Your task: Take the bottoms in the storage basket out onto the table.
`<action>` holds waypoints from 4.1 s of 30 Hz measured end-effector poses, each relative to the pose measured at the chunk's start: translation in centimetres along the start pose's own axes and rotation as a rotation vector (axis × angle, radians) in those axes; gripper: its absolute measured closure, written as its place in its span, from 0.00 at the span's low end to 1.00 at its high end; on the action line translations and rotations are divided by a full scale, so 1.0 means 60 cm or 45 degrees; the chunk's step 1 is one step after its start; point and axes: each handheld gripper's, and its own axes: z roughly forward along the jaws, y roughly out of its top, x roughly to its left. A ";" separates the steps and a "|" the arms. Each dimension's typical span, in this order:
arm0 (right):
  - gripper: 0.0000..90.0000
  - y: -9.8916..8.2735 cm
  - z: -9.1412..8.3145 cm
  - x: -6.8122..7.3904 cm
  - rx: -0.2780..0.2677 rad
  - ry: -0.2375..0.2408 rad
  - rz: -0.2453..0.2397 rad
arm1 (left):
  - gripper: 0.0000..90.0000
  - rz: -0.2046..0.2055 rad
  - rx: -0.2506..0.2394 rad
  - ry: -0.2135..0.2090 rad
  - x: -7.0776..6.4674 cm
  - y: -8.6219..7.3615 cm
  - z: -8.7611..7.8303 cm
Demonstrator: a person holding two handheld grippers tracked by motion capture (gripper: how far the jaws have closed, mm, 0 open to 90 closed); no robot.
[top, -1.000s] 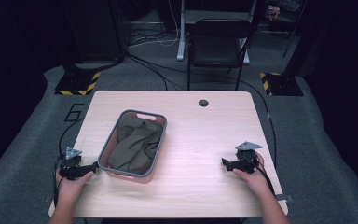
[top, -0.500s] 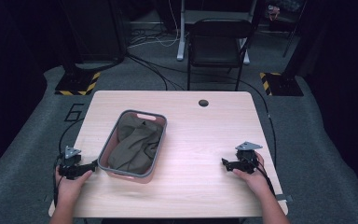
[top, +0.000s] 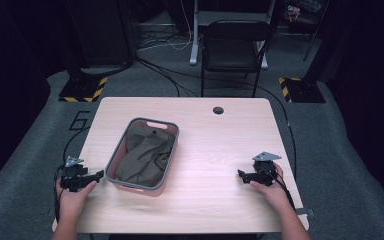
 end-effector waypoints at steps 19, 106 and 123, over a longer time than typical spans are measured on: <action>0.13 0.000 0.000 0.000 0.000 0.000 0.000 | 0.32 -0.022 -0.101 0.002 -0.008 0.029 -0.070; 0.13 0.000 0.000 0.000 0.000 0.000 0.000 | 0.18 0.184 -0.045 -0.238 -0.214 0.179 -0.033; 0.13 0.000 0.000 0.000 0.000 0.000 -0.001 | 0.18 0.214 0.005 -0.242 -0.233 0.200 -0.001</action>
